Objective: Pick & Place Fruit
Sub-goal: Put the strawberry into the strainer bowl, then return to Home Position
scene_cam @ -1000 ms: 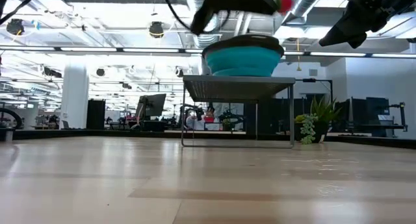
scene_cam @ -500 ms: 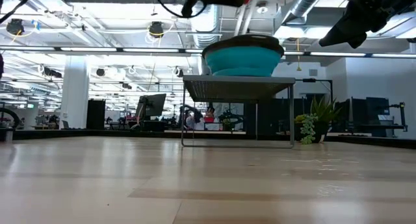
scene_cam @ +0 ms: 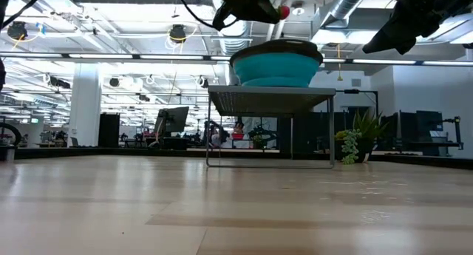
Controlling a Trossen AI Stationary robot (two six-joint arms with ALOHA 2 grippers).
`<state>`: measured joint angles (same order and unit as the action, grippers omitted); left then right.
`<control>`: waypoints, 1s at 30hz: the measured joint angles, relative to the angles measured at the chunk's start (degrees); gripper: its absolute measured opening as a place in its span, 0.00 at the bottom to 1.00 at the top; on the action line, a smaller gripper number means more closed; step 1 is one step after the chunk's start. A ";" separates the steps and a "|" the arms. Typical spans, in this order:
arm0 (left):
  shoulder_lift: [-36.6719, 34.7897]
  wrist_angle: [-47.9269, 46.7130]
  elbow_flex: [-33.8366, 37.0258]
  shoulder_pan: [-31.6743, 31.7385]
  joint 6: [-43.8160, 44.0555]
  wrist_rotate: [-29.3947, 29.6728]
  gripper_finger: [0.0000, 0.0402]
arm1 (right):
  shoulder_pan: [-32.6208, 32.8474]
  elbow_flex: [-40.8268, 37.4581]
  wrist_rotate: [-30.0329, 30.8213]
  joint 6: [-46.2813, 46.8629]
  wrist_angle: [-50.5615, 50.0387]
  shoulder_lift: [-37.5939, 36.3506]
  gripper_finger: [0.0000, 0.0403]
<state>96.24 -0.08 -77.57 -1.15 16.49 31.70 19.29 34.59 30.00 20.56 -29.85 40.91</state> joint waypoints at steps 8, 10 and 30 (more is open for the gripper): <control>-0.06 0.04 -0.01 0.51 0.19 -0.45 0.03 | 0.00 0.00 0.00 0.00 0.01 0.01 0.00; -0.06 0.08 -0.01 0.48 0.20 -0.79 0.04 | 0.00 0.00 0.00 0.00 0.00 0.00 0.00; -0.03 1.53 -0.01 1.23 0.02 -1.37 0.28 | 0.25 0.00 0.00 1.84 0.25 0.01 0.00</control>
<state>96.20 1.45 -77.58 0.08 16.51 30.34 19.54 34.59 30.00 22.39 -29.61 40.92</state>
